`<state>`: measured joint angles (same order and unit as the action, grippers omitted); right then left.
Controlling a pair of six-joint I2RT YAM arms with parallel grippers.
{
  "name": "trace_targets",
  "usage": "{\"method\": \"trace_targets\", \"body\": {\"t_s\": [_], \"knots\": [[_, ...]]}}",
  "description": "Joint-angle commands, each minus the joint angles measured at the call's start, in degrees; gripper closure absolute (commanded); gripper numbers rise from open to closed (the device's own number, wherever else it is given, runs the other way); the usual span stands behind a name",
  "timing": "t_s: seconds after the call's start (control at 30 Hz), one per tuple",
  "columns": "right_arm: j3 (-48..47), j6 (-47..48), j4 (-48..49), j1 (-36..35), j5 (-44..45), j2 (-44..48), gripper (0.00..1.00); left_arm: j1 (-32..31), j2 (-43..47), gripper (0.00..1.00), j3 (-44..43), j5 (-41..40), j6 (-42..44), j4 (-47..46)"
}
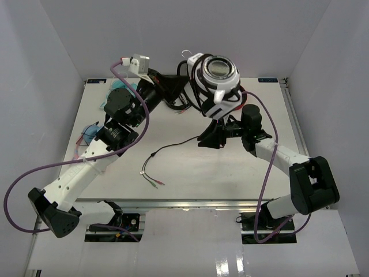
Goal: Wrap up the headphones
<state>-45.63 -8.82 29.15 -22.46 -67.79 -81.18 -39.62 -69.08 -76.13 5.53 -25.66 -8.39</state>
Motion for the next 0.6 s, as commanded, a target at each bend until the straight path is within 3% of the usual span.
{"method": "trace_targets", "body": {"t_s": [0.0,0.17,0.23,0.37,0.47,0.57], "knots": [[3.0,-15.4,19.8,-2.5,-5.5,-0.8,0.57,0.2,-4.0,1.0,-10.2,-19.4,-7.7,-6.6],[8.7,-12.4,17.1,-2.9,-3.6,4.6,0.64,1.6,-8.4,1.0,-18.3,-44.3,2.3,-1.4],[8.9,-6.3,10.1,-3.6,-1.5,7.0,0.77,3.4,-10.7,1.0,-19.4,-50.2,10.7,-2.6],[5.8,6.7,-10.2,-4.9,6.0,14.0,0.92,6.3,-15.9,1.0,-19.0,-53.9,27.2,-3.9],[2.1,18.8,-22.3,-5.4,12.0,19.5,0.92,7.6,-15.4,1.0,-12.2,-52.8,36.5,-6.8],[-2.1,26.3,-31.7,-6.7,18.6,22.2,0.92,8.6,-14.6,1.0,-4.7,-52.3,39.2,-7.3]]}}
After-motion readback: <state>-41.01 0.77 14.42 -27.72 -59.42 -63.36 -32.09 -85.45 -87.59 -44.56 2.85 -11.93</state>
